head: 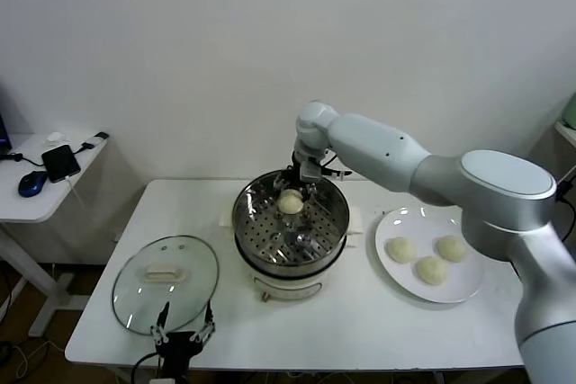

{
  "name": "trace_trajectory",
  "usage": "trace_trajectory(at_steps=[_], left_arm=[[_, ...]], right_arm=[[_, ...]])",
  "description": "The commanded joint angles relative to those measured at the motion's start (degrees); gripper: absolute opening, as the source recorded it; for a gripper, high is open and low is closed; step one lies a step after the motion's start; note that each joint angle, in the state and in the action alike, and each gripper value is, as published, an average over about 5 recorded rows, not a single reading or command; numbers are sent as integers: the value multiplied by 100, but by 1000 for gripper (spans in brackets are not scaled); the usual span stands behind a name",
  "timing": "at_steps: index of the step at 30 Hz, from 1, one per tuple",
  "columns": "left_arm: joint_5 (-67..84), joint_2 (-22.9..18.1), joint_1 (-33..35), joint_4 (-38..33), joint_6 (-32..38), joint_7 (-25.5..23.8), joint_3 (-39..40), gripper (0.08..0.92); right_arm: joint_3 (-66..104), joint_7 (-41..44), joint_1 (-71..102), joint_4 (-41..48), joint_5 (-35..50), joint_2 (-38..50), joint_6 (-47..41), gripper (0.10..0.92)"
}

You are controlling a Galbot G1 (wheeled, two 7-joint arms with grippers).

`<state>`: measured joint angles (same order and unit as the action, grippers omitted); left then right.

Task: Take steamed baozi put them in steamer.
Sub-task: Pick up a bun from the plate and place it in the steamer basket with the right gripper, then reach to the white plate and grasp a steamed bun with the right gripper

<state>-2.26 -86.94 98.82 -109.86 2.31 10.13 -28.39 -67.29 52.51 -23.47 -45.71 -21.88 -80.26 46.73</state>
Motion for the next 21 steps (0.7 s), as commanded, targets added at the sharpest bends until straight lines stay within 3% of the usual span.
trace_trajectory(at_steps=[1, 7, 13, 17, 21], left_arm=[[5, -7, -8, -6, -12, 7, -4, 823], [-15, -24, -4, 11, -8, -2, 36, 823], [-26, -42, 17, -62, -12, -11, 75, 823], [-11, -36, 24, -92, 3, -5, 51, 823], [4, -30, 7, -97, 23, 5, 22, 823]], right_arm=[[-84, 99, -140, 100, 448, -31, 130, 818], [-857, 1307, -1308, -410, 2750, 484, -208, 823], [-2486, 1933, -2862, -937, 5526, 1520, -1882, 823], [-3339, 1739, -3323, -1268, 5639, 2504, -3131, 823], [-4132, 1308, -3429, -1853, 5466, 3417, -3777, 823]])
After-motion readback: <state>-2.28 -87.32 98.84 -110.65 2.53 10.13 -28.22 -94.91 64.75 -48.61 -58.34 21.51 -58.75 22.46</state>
